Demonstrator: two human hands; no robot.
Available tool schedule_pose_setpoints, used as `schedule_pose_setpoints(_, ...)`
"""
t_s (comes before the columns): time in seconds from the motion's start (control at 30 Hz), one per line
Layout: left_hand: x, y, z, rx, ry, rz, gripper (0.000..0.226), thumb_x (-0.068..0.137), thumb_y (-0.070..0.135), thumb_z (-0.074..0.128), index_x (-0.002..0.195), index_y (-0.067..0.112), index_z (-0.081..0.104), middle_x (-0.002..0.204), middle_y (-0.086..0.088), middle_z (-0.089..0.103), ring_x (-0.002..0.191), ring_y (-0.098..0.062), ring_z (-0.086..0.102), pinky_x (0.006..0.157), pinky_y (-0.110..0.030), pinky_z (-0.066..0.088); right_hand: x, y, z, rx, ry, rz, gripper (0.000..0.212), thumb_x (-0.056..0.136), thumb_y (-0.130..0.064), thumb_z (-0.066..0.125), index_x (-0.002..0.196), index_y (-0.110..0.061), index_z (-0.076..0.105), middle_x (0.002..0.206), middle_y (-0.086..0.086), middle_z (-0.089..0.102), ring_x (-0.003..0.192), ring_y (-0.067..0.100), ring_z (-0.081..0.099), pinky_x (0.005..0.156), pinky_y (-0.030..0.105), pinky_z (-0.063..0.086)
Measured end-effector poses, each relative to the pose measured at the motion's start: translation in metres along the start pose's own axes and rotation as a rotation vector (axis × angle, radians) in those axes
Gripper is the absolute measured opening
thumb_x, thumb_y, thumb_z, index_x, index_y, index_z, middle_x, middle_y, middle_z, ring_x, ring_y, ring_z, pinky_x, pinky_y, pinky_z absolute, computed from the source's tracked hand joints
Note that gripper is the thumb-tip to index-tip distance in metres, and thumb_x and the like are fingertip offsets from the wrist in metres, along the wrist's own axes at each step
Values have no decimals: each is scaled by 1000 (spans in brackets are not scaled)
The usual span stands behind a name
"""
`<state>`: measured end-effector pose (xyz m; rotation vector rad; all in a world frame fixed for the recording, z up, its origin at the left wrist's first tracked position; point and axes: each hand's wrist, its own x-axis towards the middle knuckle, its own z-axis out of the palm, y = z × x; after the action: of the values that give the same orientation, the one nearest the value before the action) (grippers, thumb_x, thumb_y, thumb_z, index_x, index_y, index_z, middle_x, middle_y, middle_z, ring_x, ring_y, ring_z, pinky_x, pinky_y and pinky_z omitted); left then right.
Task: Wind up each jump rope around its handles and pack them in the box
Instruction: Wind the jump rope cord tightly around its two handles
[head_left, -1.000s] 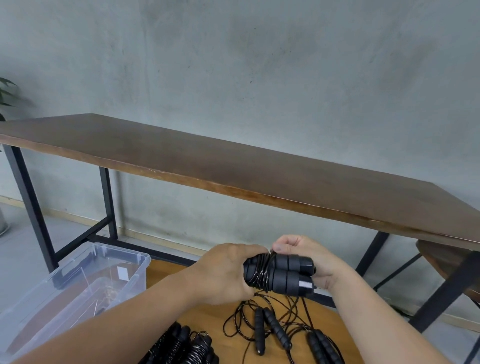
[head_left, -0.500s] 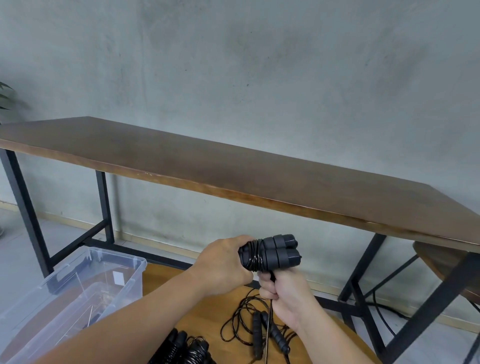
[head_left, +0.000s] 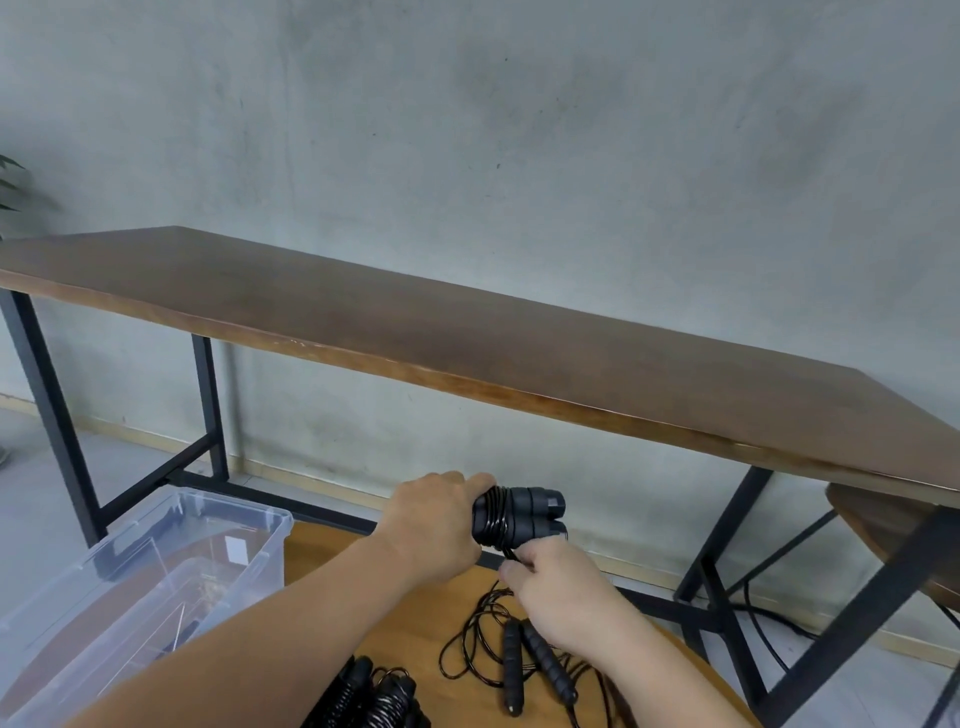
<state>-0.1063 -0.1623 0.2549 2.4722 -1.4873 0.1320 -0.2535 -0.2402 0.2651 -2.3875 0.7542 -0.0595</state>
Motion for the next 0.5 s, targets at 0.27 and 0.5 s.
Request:
schedule_pose_setpoints(0.27, -7, 1, -2, 156, -89, 158, 46, 86, 33, 57, 129, 32, 42, 107, 2, 59, 96, -22, 59, 74, -33, 45, -7, -23, -43, -338, -93, -77, 22, 90, -32, 63, 85, -16, 77, 84, 3, 71, 71, 16, 63, 62, 29, 52)
schedule_pose_setpoints(0.5, -20, 10, -17, 80, -168, 339, 35, 87, 32, 56, 122, 32, 50, 100, 2, 60, 92, -21, 54, 78, -34, 42, 10, -23, -77, -199, -181, -152, 20, 71, -39, 85, 75, -21, 77, 79, -6, 73, 77, 9, 67, 67, 24, 53)
